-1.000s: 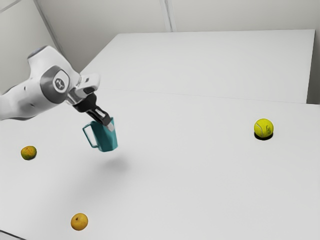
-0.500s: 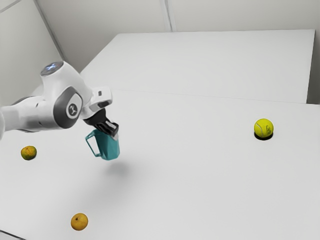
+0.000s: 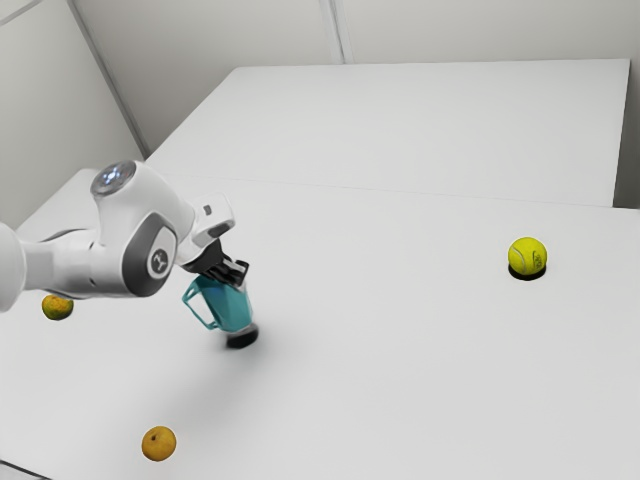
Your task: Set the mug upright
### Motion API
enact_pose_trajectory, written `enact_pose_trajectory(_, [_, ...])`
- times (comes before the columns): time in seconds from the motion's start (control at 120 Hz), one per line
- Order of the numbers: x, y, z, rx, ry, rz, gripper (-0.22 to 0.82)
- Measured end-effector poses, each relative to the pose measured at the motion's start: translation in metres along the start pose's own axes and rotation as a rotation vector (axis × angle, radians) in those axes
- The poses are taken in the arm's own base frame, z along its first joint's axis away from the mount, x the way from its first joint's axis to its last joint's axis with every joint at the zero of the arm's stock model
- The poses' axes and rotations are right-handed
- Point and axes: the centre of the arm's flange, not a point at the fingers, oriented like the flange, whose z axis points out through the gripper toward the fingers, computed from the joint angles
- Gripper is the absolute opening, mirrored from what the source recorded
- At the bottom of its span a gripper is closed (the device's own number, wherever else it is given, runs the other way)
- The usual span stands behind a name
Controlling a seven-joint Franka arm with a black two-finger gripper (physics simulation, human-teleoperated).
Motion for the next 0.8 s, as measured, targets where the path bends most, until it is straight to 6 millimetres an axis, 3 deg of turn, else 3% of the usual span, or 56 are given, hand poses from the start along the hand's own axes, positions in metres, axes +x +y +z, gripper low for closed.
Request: enact_pose_trajectory(0.8, [0.002,0.001,0.034,-0.004,0.033,-0.073,-0.18])
